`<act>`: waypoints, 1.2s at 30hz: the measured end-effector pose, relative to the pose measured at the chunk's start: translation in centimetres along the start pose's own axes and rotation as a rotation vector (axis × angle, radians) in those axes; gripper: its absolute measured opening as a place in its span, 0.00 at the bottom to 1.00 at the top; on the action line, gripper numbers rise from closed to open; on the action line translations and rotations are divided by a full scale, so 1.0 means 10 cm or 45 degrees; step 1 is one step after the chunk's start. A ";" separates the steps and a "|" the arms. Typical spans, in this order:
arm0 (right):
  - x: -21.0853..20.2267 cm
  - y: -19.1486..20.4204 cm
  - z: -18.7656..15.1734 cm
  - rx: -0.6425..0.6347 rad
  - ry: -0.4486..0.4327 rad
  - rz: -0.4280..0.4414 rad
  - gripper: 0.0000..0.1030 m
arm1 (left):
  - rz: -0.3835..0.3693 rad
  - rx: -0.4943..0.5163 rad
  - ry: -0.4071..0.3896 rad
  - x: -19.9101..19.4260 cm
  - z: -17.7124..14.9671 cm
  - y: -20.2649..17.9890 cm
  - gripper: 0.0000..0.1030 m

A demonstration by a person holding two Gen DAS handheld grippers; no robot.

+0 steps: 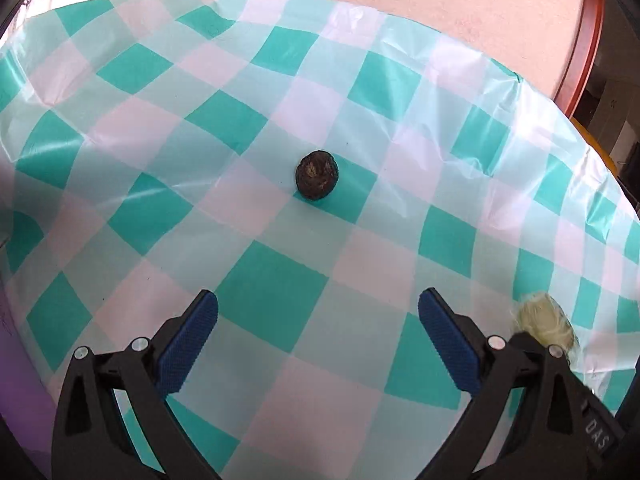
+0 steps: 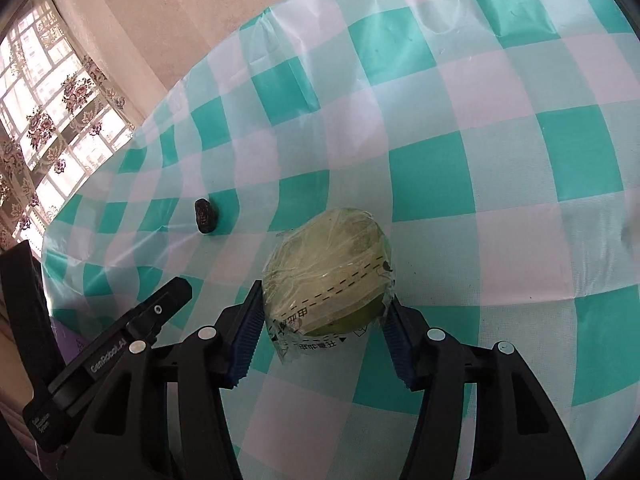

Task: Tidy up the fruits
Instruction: 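Grasp the last dark brown round fruit with the left tool while the right tool holds the wrapped fruit, then carry the dark fruit with the left tool while the right tool carries the wrapped fruit to the box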

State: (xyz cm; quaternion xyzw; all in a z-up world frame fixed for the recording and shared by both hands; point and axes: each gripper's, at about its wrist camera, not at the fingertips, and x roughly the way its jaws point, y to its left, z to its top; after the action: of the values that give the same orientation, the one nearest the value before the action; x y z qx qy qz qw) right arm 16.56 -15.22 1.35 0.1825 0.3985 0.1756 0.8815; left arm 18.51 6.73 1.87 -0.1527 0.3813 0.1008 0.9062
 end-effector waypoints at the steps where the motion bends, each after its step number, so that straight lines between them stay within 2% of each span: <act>1: -0.01 0.01 0.00 -0.006 -0.001 0.001 0.53 | 0.019 -0.024 0.004 0.11 0.11 0.01 0.93; 3: -0.02 0.04 -0.02 -0.032 -0.004 0.006 0.54 | 0.067 -0.043 0.023 0.31 0.29 0.02 0.87; 5: -0.01 0.05 0.00 -0.056 0.003 0.011 0.54 | 0.077 -0.025 0.044 0.46 0.44 0.01 0.78; 7: 0.02 0.04 0.01 -0.049 0.018 0.003 0.54 | 0.091 -0.011 0.052 0.58 0.55 0.00 0.74; 12: 0.02 0.04 0.01 -0.051 0.014 0.020 0.54 | 0.113 -0.001 0.063 0.76 0.73 -0.03 0.72; 13: 0.02 0.04 0.01 -0.052 0.013 0.022 0.54 | 0.128 0.011 0.063 0.77 0.74 -0.05 0.64; 14: 0.02 0.04 0.01 -0.052 0.013 0.027 0.54 | 0.148 0.026 0.059 0.77 0.74 -0.06 0.41; 15: 0.02 0.03 0.01 -0.050 0.011 0.033 0.54 | 0.143 0.026 0.055 0.75 0.73 -0.06 0.31; 20: 0.03 0.01 0.01 -0.032 0.013 0.014 0.54 | 0.085 -0.072 -0.022 0.43 0.53 0.08 0.30; 26: -0.01 -0.02 -0.01 0.011 -0.001 -0.014 0.54 | 0.001 -0.084 -0.067 -0.06 0.06 0.11 0.30; 33: -0.23 -0.04 -0.25 0.061 -0.029 -0.027 0.54 | -0.117 0.033 -0.042 -0.58 -0.50 0.04 0.30; 36: -0.38 -0.01 -0.41 0.062 -0.047 -0.026 0.54 | -0.167 0.051 -0.029 -0.78 -0.79 0.17 0.30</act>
State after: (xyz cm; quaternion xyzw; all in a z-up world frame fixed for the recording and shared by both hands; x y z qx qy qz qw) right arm 11.08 -16.32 1.22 0.2029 0.3881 0.1536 0.8858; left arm 7.41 4.99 1.86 -0.1580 0.3622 0.0352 0.9180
